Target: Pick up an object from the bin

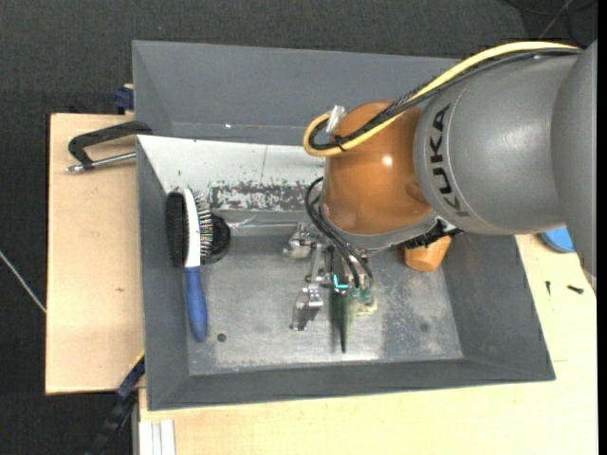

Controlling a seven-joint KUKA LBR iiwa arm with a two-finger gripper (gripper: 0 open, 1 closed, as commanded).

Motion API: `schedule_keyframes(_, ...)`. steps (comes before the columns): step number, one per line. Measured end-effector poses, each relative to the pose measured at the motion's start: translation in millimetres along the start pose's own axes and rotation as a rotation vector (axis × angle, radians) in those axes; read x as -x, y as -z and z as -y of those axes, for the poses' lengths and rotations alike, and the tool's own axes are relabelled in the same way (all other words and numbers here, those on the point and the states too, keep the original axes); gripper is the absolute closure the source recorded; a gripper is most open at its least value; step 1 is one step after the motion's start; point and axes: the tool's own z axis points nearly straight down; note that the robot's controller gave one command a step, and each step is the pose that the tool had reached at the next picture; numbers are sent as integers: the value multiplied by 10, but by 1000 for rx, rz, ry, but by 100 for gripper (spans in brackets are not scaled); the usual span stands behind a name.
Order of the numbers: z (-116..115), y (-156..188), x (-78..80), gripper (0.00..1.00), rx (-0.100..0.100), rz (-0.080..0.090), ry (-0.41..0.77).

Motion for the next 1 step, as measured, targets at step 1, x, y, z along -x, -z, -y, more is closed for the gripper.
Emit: schedule_keyframes(1,886,-770,194,0,-3,3,-32)
